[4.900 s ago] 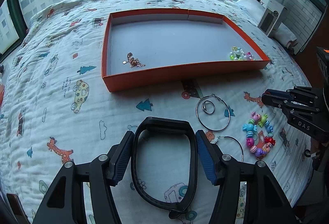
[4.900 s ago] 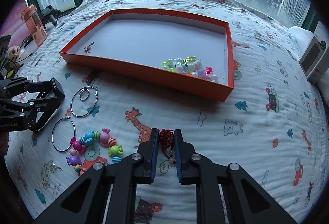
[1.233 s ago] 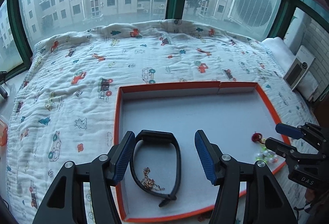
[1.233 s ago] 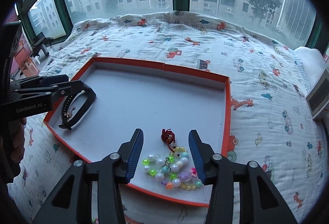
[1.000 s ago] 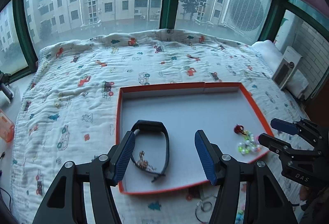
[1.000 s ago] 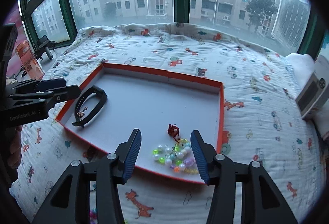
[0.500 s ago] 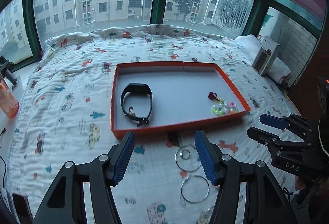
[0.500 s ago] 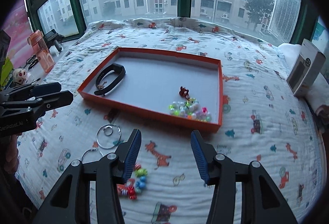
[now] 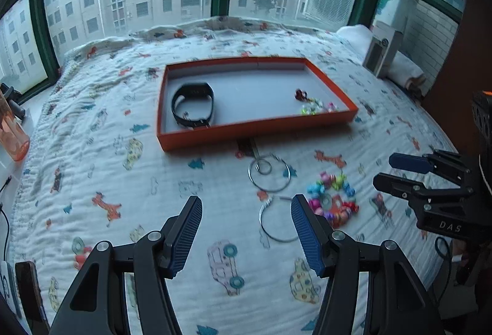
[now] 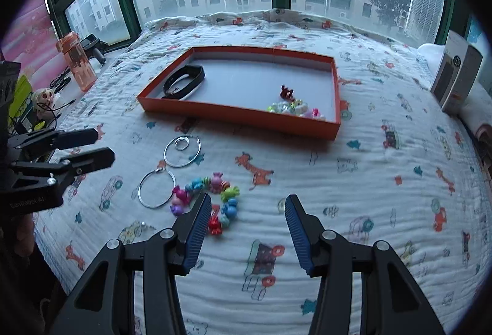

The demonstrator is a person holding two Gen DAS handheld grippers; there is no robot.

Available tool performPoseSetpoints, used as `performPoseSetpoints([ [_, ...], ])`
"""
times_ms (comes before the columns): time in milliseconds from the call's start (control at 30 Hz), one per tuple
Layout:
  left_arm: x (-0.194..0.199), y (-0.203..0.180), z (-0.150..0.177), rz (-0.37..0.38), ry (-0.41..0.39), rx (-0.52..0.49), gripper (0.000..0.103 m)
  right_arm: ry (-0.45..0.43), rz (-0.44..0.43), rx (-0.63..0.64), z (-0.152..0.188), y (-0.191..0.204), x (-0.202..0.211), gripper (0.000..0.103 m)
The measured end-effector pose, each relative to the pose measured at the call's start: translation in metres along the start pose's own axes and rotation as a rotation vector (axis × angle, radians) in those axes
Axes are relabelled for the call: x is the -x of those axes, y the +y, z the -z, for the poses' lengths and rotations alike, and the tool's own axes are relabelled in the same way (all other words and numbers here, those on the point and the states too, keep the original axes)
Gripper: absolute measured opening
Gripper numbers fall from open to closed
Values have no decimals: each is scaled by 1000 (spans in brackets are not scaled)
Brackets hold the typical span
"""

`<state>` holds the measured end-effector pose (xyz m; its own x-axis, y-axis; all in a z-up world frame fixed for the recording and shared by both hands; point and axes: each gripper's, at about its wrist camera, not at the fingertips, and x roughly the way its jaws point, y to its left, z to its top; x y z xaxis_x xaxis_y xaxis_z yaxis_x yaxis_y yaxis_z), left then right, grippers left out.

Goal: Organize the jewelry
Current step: 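Move both grippers back toward the remaining hoops and candy-bead bracelet, then grasp the candy-bead bracelet with the right gripper while the left gripper grasps a silver hoop earring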

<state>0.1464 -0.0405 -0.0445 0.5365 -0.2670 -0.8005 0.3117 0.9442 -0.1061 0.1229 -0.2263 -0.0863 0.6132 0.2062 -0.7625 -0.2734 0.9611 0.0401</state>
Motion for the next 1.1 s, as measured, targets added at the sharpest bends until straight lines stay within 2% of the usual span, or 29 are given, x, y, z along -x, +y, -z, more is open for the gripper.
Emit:
performPoseSetpoints([
  [267,-28,-22,20,26,83,-78,64,15,-37,-24,13,1,-2,55],
  [633,-61,-30,14,29,132,-100,64,29,-66,-30,16,-3,-7,55],
  [900,-72,-38,12,6,123,-147,64,59,-93,-50,17,-7,-16,55],
  [1100,-72,-39,12,10,103,-157,54,70,-111,-64,13,-10,-21,54],
])
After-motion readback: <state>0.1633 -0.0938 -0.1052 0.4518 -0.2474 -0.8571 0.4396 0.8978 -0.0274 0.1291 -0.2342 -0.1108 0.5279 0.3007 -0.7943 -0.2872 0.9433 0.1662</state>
